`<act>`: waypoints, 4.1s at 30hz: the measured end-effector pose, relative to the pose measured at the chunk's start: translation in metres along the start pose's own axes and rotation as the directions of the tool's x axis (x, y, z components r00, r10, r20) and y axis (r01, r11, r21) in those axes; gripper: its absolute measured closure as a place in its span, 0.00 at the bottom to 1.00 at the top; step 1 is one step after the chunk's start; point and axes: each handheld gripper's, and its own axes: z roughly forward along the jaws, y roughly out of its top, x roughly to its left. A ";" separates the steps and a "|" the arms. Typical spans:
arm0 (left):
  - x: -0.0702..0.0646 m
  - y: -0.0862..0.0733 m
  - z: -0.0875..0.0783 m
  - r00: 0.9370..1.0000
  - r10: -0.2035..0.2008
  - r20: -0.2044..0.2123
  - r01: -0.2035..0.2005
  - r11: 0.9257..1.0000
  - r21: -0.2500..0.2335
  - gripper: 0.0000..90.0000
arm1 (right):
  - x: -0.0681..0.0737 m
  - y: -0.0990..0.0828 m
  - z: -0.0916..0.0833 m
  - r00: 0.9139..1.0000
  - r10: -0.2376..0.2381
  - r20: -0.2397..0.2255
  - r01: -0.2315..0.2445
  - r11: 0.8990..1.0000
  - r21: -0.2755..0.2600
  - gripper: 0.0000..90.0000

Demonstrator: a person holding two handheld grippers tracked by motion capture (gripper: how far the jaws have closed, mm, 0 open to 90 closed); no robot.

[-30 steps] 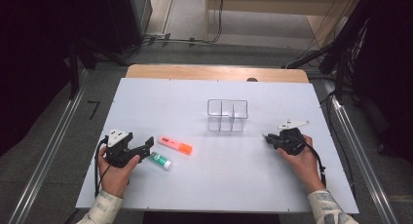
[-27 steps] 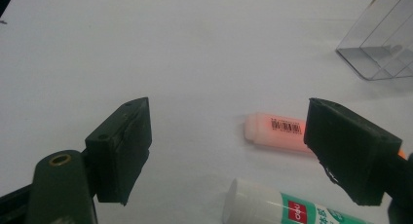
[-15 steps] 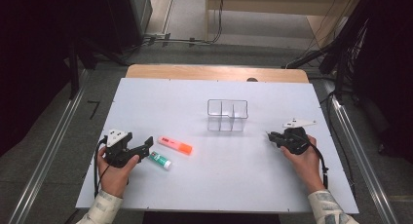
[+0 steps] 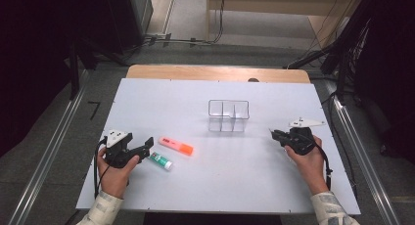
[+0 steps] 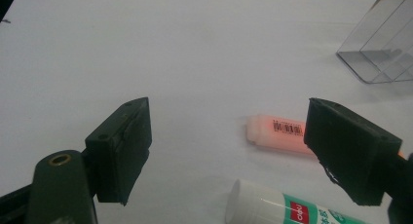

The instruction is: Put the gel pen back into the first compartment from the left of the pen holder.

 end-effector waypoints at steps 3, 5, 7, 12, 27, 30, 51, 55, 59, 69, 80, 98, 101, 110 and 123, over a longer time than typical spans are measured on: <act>0.000 0.000 0.000 1.000 0.000 -0.001 0.000 1.000 -0.001 0.20 | 0.002 0.002 -0.001 1.000 0.002 -0.006 -0.002 1.000 -0.007 0.88; 0.001 0.000 0.000 1.000 0.001 -0.002 -0.001 1.000 0.000 0.20 | 0.003 0.003 -0.002 1.000 0.002 -0.009 -0.002 1.000 -0.015 0.88; 0.001 0.000 0.000 1.000 -0.001 -0.002 0.001 1.000 0.001 0.20 | 0.003 0.005 -0.004 1.000 0.004 -0.012 -0.005 1.000 -0.023 0.88; 0.001 0.000 0.000 1.000 0.000 -0.002 0.000 1.000 0.001 0.20 | 0.005 0.011 -0.008 1.000 0.010 -0.019 -0.011 0.998 -0.057 0.88; 0.002 0.000 -0.001 1.000 -0.004 -0.002 0.004 1.000 0.004 0.20 | 0.016 0.032 -0.011 0.998 0.003 -0.055 -0.010 0.993 -0.120 0.88; 0.002 0.000 -0.001 1.000 -0.006 -0.001 0.006 1.000 0.000 0.20 | 0.019 0.038 -0.011 0.998 0.002 -0.063 -0.010 0.990 -0.137 0.88; 0.002 0.000 -0.001 1.000 -0.010 -0.003 0.010 1.000 -0.004 0.20 | 0.032 0.072 -0.013 0.996 -0.025 -0.091 0.007 0.980 -0.198 0.88; 0.002 0.000 -0.001 1.000 -0.009 -0.002 0.009 1.000 -0.005 0.20 | 0.034 0.078 -0.014 0.995 -0.035 -0.094 0.015 0.979 -0.204 0.88; 0.003 0.000 -0.001 1.000 -0.011 -0.006 0.011 1.000 -0.006 0.20 | 0.038 0.085 -0.014 0.994 -0.045 -0.100 0.023 0.977 -0.210 0.88; 0.005 0.000 -0.002 1.000 -0.015 -0.011 0.015 1.000 -0.012 0.20 | 0.047 0.100 -0.009 0.991 -0.061 -0.117 0.035 0.976 -0.214 0.88; 0.005 0.000 -0.002 1.000 -0.015 -0.011 0.015 1.000 -0.011 0.20 | 0.056 0.116 0.008 0.987 -0.071 -0.141 0.043 0.980 -0.194 0.88; 0.006 0.001 -0.002 1.000 -0.014 -0.009 0.014 1.000 -0.015 0.20 | 0.069 0.133 0.033 0.983 -0.092 -0.162 0.063 0.983 -0.175 0.88; 0.005 0.001 -0.002 1.000 -0.013 -0.010 0.013 1.000 -0.013 0.20 | 0.070 0.139 0.035 0.982 -0.095 -0.163 0.065 0.982 -0.179 0.88; 0.005 0.001 -0.002 1.000 -0.012 -0.007 0.012 1.000 -0.013 0.20 | 0.075 0.154 0.043 0.981 -0.099 -0.165 0.070 0.983 -0.173 0.88; 0.006 0.001 -0.002 1.000 -0.013 -0.005 0.013 1.000 -0.014 0.20 | 0.084 0.169 0.056 0.980 -0.099 -0.174 0.068 0.982 -0.175 0.88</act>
